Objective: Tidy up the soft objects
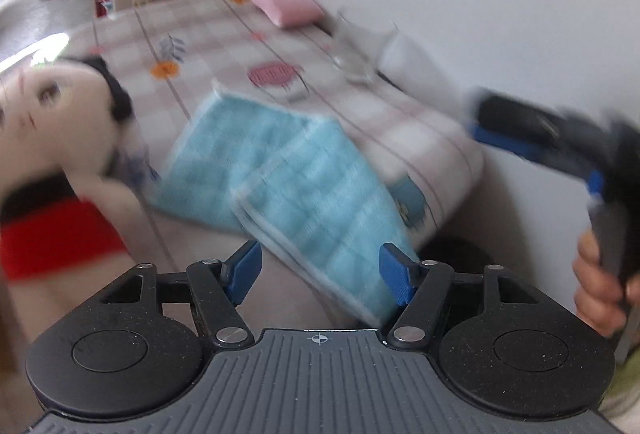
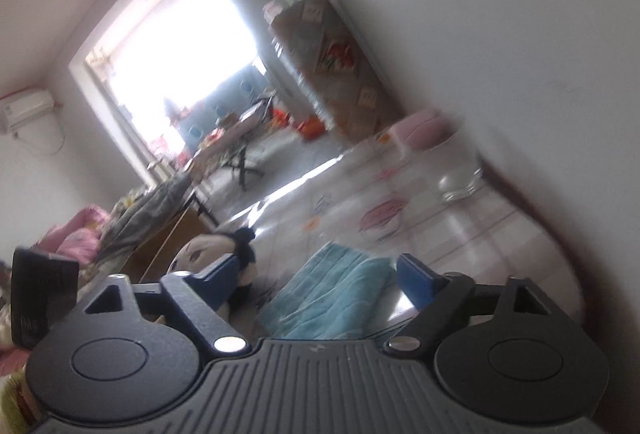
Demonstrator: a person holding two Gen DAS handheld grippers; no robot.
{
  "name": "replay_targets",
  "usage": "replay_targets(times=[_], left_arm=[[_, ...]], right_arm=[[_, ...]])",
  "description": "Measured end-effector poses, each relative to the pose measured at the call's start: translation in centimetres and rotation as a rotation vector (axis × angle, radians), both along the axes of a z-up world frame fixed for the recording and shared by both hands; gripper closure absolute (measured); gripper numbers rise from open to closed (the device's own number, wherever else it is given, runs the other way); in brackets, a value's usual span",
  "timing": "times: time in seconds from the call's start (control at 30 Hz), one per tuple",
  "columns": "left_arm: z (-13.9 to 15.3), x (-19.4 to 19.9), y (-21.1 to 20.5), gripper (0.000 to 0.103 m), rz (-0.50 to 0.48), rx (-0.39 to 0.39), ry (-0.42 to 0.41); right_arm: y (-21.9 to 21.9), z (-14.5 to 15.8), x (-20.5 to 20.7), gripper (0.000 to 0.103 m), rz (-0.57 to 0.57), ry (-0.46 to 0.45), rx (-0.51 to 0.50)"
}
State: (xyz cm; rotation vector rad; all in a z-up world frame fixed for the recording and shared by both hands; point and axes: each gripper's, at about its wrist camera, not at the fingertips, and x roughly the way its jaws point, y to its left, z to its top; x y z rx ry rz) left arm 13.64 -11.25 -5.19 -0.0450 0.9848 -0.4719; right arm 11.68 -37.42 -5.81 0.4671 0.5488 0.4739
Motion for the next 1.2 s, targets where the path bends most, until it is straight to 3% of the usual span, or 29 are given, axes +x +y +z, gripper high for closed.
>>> replay_targets(times=[0.1,0.2,0.5,0.57,0.63,0.7,0.83,1.07,1.2], left_arm=[[-1.8,-0.9,-0.3,0.040,-0.017,-0.058,0.021],[-3.2,-1.1,0.5,0.040,-0.012,-0.137,0.067],[-4.0,-2.5,2.0,0.041,-0.050,-0.187,0.055],[-4.1,-2.4,2.2,0.041,-0.058,-0.197,0.052],[-4.1,-2.4,2.4,0.041,-0.061,-0.206,0.050],[-4.2,-2.3,2.5,0.039,-0.062,-0.203,0.045],[-4.1,-2.1,2.5,0.037,-0.064,-0.206,0.032],[-4.2,-0.9,1.6,0.026,-0.054,-0.228,0.043],[-4.1,-0.5,1.1,0.026,-0.057,-0.245,0.057]], right_arm=[[2.4,-0.4,1.7,0.034,0.104,0.070,-0.023],[5.3,-0.8,2.6,0.037,0.192,0.107,-0.129],[12.8,-2.8,4.2,0.049,0.375,0.144,-0.465],[13.7,-3.4,4.5,0.056,0.386,0.155,-0.541],[14.2,-4.0,4.4,0.073,0.389,0.150,-0.611],[14.1,-4.0,4.3,0.083,0.378,0.139,-0.641],[11.7,-3.5,4.9,0.098,0.309,0.193,-0.496],[6.0,-4.5,5.9,0.098,0.229,0.318,-0.062],[3.4,-4.8,6.2,0.098,0.206,0.333,0.162]])
